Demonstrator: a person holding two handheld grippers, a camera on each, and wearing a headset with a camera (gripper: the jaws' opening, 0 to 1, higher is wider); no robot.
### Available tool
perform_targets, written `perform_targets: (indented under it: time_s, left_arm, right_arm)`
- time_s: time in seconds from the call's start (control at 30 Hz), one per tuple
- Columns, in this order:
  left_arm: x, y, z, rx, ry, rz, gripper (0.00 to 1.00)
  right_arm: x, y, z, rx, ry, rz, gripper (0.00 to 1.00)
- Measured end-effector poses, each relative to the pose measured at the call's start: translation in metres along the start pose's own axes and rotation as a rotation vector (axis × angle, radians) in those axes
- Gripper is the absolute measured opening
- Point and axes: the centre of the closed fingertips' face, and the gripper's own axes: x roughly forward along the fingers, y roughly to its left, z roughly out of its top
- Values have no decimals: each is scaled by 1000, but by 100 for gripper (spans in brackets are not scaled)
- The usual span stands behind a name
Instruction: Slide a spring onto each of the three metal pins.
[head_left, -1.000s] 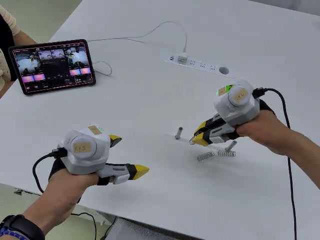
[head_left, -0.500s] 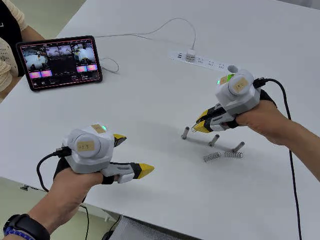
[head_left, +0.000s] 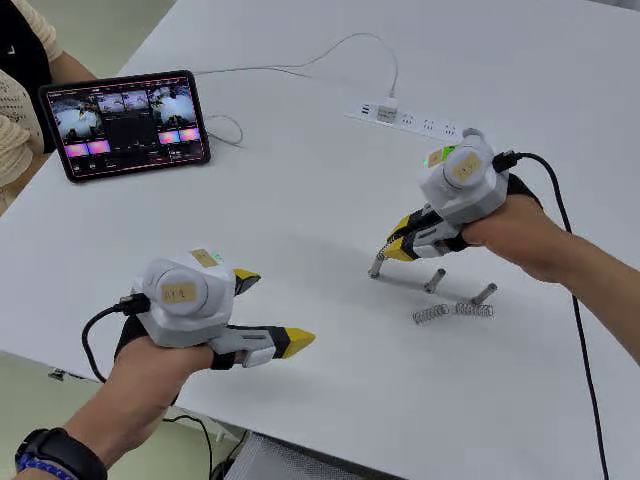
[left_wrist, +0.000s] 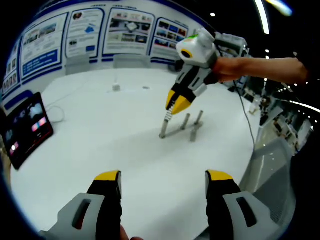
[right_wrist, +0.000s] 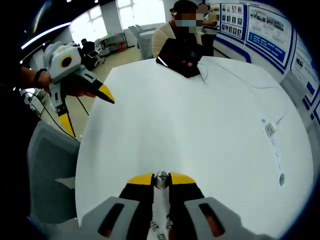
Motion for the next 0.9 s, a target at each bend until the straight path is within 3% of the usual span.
perform_targets:
  time_s: [0.9]
  left_arm:
    - [-5, 4, -4, -20, 7, 16, 68]
  right_arm:
    - [31, 4, -10, -76, 77, 22, 13]
